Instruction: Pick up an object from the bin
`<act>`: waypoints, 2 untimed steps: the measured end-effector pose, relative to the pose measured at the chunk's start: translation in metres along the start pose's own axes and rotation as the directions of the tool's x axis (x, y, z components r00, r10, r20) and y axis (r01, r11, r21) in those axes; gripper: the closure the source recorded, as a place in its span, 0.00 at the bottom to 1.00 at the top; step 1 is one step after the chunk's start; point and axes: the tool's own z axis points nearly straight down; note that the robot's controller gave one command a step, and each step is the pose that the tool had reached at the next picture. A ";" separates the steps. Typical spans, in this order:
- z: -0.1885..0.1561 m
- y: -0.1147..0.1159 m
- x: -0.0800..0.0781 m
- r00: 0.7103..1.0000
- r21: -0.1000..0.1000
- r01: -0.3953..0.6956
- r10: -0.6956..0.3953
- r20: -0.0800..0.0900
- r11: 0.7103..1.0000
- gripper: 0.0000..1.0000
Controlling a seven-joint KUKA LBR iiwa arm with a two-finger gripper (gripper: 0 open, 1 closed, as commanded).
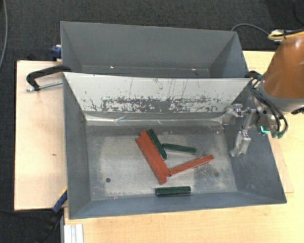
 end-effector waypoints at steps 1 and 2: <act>-0.004 0.001 -0.002 1.000 0.001 0.002 -0.002 0.008 1.000 0.00; 0.061 0.052 0.017 0.995 0.003 0.100 -0.100 0.011 0.995 0.00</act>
Offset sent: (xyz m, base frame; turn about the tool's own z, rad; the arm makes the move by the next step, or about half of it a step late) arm -0.0294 0.0813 -0.0984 -0.1558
